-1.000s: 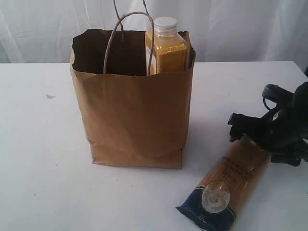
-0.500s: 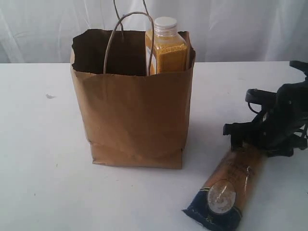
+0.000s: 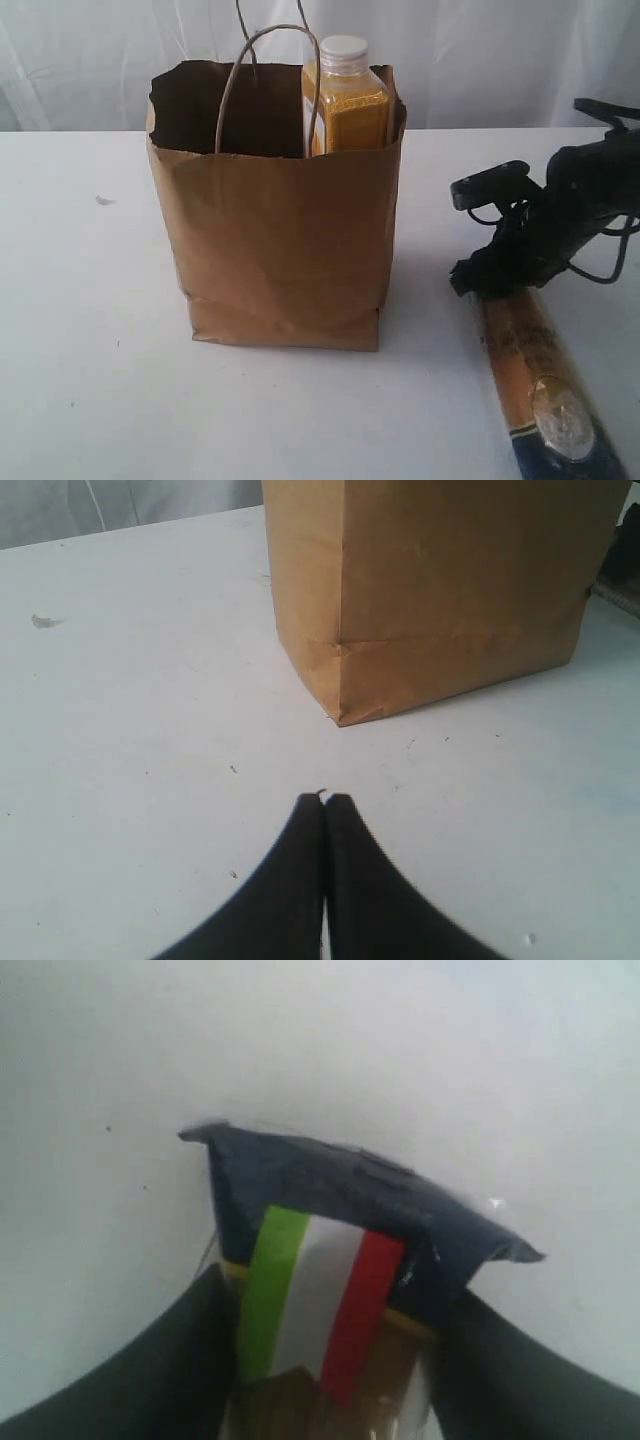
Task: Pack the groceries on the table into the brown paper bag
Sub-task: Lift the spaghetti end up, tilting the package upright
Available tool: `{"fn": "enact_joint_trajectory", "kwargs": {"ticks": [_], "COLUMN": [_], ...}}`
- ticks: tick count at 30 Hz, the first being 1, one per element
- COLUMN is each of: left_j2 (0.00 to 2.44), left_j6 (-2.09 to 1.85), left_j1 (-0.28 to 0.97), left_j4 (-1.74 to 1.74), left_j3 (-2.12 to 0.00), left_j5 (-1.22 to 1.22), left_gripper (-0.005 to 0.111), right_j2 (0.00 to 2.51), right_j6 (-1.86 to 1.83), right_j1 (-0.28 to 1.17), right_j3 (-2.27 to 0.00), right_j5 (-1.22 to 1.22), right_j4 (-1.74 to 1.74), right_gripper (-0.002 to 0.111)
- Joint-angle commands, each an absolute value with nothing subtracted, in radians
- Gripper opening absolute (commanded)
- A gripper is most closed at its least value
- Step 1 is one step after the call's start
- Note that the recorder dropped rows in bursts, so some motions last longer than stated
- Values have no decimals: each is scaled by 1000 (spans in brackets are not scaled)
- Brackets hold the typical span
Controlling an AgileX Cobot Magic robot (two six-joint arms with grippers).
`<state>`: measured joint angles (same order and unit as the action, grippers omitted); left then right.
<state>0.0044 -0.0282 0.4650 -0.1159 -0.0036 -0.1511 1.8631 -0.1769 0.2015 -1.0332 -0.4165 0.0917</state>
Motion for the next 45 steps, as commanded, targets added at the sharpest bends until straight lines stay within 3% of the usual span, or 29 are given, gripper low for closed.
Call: {"fn": "enact_joint_trajectory", "kwargs": {"ticks": [1, 16, 35, 39, 45], "left_j2": [0, 0, 0, 0, 0], "left_j6": [-31, -31, -31, -31, -31], "left_j1": [462, 462, 462, 462, 462], "left_j4": [-119, -119, -119, -119, -119], "left_j3": [0, 0, 0, 0, 0], "left_j5": [-149, -149, -149, -149, -149], "left_gripper": [0, 0, 0, 0, 0], "right_j2": [1863, 1771, 1914, 1933, 1929], "right_j6": [-286, 49, 49, 46, 48], "right_j1": [210, 220, 220, 220, 220], "right_j3": [-1039, -1033, -1033, -1033, -1033], "right_j5": [-428, -476, -449, -457, -467], "right_j4": [114, 60, 82, 83, 83], "right_gripper": [59, 86, 86, 70, 18]}}
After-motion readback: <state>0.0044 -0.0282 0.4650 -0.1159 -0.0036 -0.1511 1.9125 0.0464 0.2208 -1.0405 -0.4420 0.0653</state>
